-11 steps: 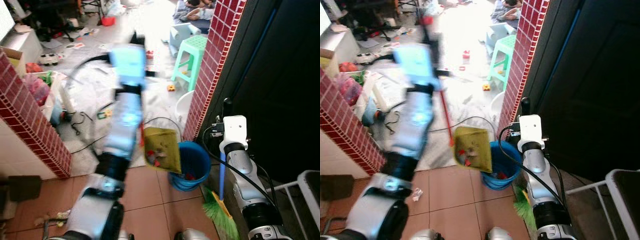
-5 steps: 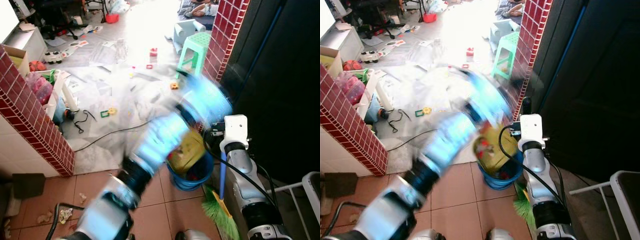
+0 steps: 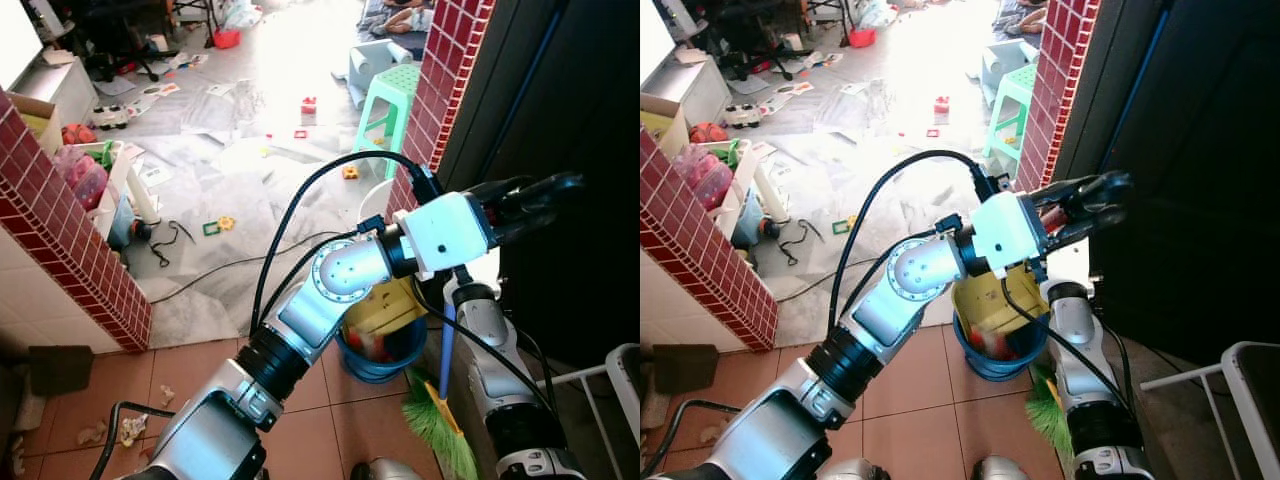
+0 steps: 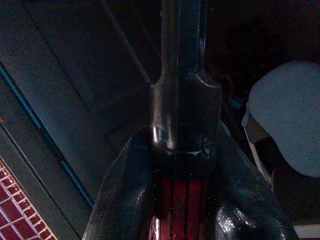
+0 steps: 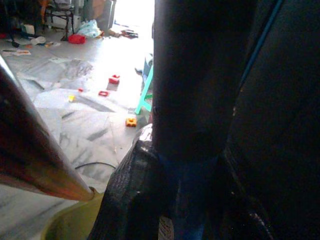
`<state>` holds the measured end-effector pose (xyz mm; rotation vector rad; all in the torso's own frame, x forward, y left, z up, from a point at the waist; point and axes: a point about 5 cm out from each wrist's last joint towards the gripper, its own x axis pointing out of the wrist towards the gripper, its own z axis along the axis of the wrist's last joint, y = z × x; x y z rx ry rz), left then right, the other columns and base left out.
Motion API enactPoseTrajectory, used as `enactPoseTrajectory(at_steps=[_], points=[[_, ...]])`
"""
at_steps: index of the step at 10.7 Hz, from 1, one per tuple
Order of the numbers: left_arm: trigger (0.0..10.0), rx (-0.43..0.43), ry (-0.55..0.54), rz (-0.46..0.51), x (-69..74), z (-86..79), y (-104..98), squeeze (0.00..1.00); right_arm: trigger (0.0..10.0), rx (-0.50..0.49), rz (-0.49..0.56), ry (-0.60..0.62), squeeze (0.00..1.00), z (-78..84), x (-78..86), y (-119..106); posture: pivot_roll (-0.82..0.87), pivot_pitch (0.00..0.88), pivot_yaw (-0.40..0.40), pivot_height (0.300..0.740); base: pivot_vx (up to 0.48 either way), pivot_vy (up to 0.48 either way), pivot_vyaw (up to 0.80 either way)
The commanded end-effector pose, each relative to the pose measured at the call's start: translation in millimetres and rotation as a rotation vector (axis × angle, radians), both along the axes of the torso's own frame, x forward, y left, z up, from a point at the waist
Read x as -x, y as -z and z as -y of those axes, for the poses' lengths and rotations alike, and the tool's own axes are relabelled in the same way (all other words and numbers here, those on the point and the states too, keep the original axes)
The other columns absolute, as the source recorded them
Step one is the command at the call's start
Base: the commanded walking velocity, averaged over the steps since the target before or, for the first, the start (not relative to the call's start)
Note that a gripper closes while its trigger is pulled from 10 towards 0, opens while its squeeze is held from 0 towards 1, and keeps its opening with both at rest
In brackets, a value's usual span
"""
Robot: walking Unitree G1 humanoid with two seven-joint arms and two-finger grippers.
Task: Sweep floor
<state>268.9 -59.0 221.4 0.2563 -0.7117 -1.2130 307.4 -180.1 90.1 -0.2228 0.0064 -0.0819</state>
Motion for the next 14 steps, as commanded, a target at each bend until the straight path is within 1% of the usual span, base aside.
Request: enactPoseTrajectory(at_steps=[1,2,3,4,5,6,8,9,10,11,12,13,14], points=[[10.0,0.006,0.053,0.100,10.2,8.4,-16.2,0.00,10.0,-0.001,0.055,-0.017,0.00,-5.2,-8.6,-14.1,-0.09,0.000,0.017,0.740,0.000,0.000,0.00],[10.0,0.055,0.009,0.093,6.1,3.1,-21.8,0.00,10.0,-0.002,0.055,-0.018,0.00,-5.0,-7.7,-13.2,-0.08,0.000,0.018,0.740,0.000,0.000,0.00],[10.0,0.115,-0.074,0.162,0.6,-3.9,-32.2,0.00,10.0,-0.002,0.053,-0.016,0.00,-4.2,-6.9,-12.2,-0.08,0.000,0.017,0.740,0.000,0.000,0.00],[10.0,0.167,-0.088,0.099,-6.1,-8.2,-39.5,0.00,10.0,-0.002,0.052,-0.017,0.00,-4.2,-6.8,-11.7,-0.08,0.000,0.017,0.740,0.000,0.000,0.00],[10.0,0.264,-0.167,0.116,-15.9,-20.6,-57.3,0.00,10.0,-0.002,0.054,-0.017,0.00,-4.3,-7.2,-12.3,-0.08,0.000,0.015,0.740,0.000,0.000,0.00],[10.0,0.369,-0.247,0.081,-30.8,-38.7,-79.0,0.00,10.0,-0.001,0.053,-0.017,0.00,-3.1,-7.4,-11.9,-0.08,0.000,0.011,0.740,0.000,0.000,0.00],[10.0,0.503,-0.376,0.094,-50.2,-76.6,-115.9,0.00,10.0,0.000,0.049,-0.025,0.00,-4.6,-8.5,-10.8,-0.07,0.000,0.002,0.740,0.000,0.000,0.00],[10.0,0.521,-0.443,0.110,-60.1,-98.4,-126.7,0.00,10.0,0.002,0.048,-0.029,0.00,-5.3,-9.2,-10.7,-0.07,0.000,0.000,0.740,0.000,0.000,0.00],[10.0,0.512,-0.523,0.132,-68.9,-120.0,-130.6,0.00,10.0,0.002,0.046,-0.032,0.00,-5.8,-9.7,-10.4,-0.07,0.000,-0.002,0.740,0.000,0.000,0.00],[10.0,0.500,-0.624,0.146,-76.4,-146.6,-127.9,0.00,10.0,0.002,0.044,-0.036,0.00,-6.1,-9.8,-9.5,-0.06,0.000,-0.005,0.740,0.000,0.000,0.00],[10.0,0.471,-0.711,0.133,-81.3,-165.9,-116.7,0.00,10.0,0.002,0.040,-0.040,0.00,-6.3,-10.1,-8.6,-0.05,0.000,-0.013,0.740,0.000,0.000,0.00],[10.0,0.442,-0.766,0.106,-84.2,-176.2,-103.8,0.00,10.0,0.002,0.038,-0.044,0.00,-6.7,-10.6,-8.4,-0.05,0.000,-0.015,0.740,0.000,0.000,0.00],[10.0,0.393,-0.847,0.012,-86.6,-188.7,-71.6,0.00,10.0,0.001,0.036,-0.050,0.00,-7.0,-11.4,-8.4,-0.05,0.000,-0.019,0.740,0.000,0.000,0.00]])
